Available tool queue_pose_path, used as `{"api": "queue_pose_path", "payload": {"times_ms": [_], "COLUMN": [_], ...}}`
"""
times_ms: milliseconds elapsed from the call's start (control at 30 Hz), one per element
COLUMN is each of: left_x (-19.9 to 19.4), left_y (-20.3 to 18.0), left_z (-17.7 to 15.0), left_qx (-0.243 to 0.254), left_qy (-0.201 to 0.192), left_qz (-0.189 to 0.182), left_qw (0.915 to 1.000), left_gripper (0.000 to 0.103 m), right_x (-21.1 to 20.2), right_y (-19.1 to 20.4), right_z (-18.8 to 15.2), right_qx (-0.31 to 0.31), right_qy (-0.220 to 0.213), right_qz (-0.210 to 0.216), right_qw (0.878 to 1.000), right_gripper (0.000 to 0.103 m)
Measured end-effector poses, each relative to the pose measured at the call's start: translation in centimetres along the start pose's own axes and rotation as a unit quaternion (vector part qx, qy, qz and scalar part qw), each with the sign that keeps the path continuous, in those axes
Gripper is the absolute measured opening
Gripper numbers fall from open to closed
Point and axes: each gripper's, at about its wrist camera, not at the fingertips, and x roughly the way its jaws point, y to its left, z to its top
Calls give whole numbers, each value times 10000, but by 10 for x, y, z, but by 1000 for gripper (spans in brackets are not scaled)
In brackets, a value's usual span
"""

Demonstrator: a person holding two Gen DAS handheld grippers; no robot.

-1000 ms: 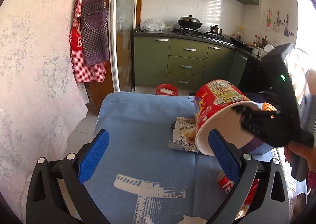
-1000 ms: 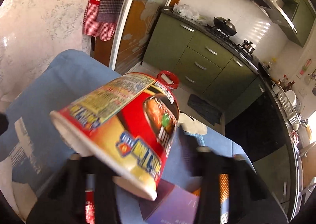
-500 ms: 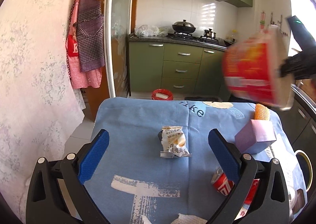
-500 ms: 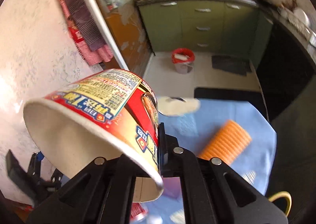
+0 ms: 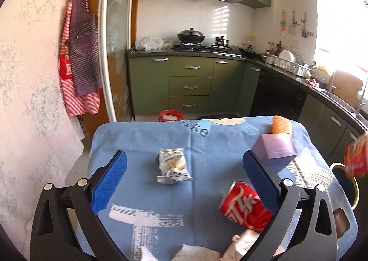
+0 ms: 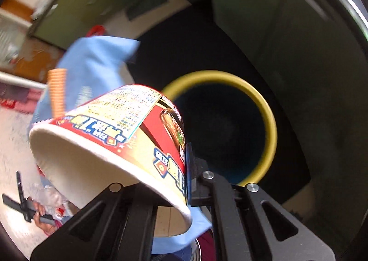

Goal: Collect trash
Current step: 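Carry the noodle cup over the yellow-rimmed bin and open the right tool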

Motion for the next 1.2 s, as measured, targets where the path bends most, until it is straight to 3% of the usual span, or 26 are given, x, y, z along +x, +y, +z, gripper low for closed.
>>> {"api": "queue_pose_path", "payload": {"times_ms": [100,200,233,333,500,733,967,1067,1200], "left_x": [-3,-5,-5,-2,-3,-30,-66,-64,-44], "left_y": [-8,-15,-18,-23,-29,-55,-117,-125,-114], "left_z": [-1,-1,-2,-4,-4,-6,-30,-33,-31], "left_qx": [112,211,245,314,383,624,1719,1842,1745], "left_qy": [-60,-88,-79,-17,92,314,374,595,1064], "left_qz": [-82,-164,-188,-243,-381,-900,-1054,-1133,-1508], "left_qw": [9999,9996,9995,9992,9985,9935,9787,9745,9672], "left_gripper": [99,99,99,99,99,99,99,99,99], "right_x": [40,69,76,82,74,46,38,37,40], "right_y": [-39,-49,-49,-54,-52,-39,-14,-8,2], "right_z": [0,6,10,19,13,-17,-44,-51,-62], "right_qx": [378,504,539,669,575,54,-555,-773,-948], "right_qy": [332,524,599,500,243,-112,-202,-221,-222], "right_qz": [92,82,93,-24,-34,232,458,479,517], "right_qw": [9987,9973,9967,9965,9980,9997,9972,9956,9939], "right_gripper": [4,7,11,40,40,46,47,47,47]}}
